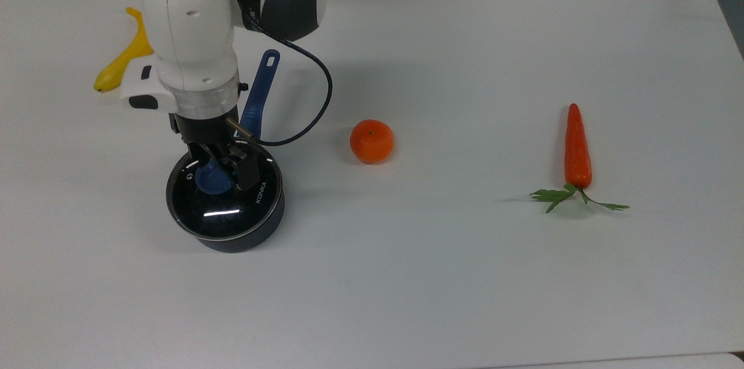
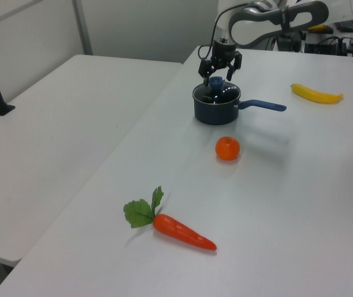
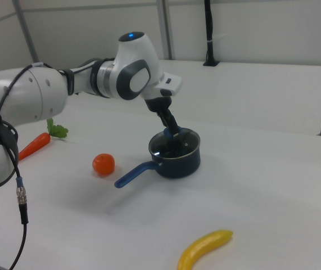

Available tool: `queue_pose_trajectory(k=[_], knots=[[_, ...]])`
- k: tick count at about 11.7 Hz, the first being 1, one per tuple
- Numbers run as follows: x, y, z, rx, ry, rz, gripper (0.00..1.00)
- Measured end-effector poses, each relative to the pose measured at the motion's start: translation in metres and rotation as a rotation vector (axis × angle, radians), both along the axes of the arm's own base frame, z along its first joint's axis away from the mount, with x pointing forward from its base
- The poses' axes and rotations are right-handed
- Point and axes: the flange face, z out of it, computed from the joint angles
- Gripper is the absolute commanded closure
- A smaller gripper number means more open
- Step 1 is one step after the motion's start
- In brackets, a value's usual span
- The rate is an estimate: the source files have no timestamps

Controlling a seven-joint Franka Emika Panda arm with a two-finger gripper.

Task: Close lid

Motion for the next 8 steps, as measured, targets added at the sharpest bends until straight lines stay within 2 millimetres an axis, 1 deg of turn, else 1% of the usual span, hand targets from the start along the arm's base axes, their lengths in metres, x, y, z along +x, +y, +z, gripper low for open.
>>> queue_pose_trajectory(k=[1, 2, 4, 6, 8], knots=[[-0.003, -0.001, 0.009, 0.002, 0.005, -0.002, 0.00], [-0.007, 0.000, 0.024, 0.005, 0.007, -0.003, 0.00], [-0.024, 0.006, 0.064, 0.012, 0.026, 0.049, 0.00], [-0.054, 0.023, 0.105, 0.030, 0.054, 0.134, 0.00], [-0.093, 0.040, 0.129, 0.041, 0.084, 0.247, 0.00]])
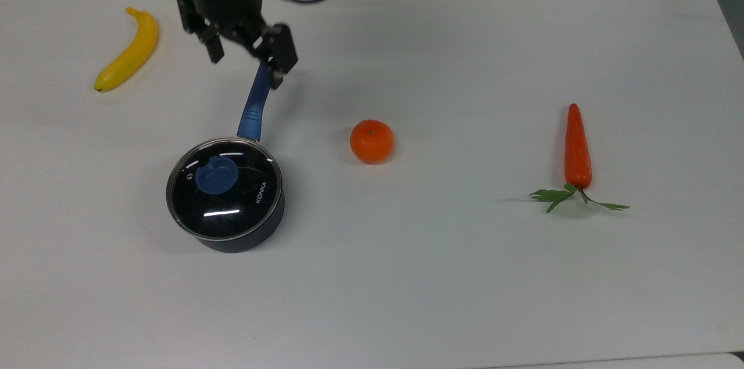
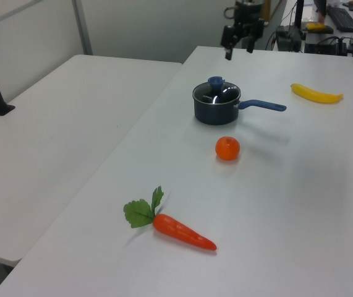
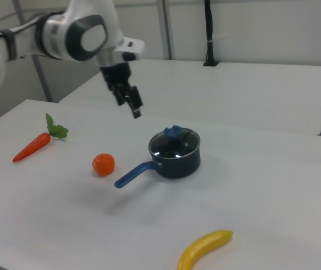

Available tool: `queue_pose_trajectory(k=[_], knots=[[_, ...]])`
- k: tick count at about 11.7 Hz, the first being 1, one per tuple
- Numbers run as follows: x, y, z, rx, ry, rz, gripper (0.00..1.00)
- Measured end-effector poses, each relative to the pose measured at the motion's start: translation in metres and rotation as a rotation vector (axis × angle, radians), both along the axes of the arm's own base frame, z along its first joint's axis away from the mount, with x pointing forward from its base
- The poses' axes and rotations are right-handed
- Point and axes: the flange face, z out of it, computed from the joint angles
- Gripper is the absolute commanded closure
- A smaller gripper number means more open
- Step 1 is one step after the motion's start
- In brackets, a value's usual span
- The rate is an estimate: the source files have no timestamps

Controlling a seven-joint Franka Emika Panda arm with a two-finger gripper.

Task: Close lid

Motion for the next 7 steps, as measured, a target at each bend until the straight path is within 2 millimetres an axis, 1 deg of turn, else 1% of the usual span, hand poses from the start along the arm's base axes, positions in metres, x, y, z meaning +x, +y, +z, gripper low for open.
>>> queue_pose_trajectory(k=[2, 4, 5, 6, 7], knots=[[-0.041, 0.007, 0.018, 0.002, 0.023, 0.085, 0.00], [-0.079, 0.006, 0.032, 0.001, 0.093, 0.193, 0.00], [-0.093, 0.005, 0.036, 0.003, 0.130, 0.240, 0.00], [-0.100, 0.002, 0.039, 0.004, 0.143, 0.262, 0.00], [-0.101, 0.000, 0.038, 0.004, 0.146, 0.264, 0.00]])
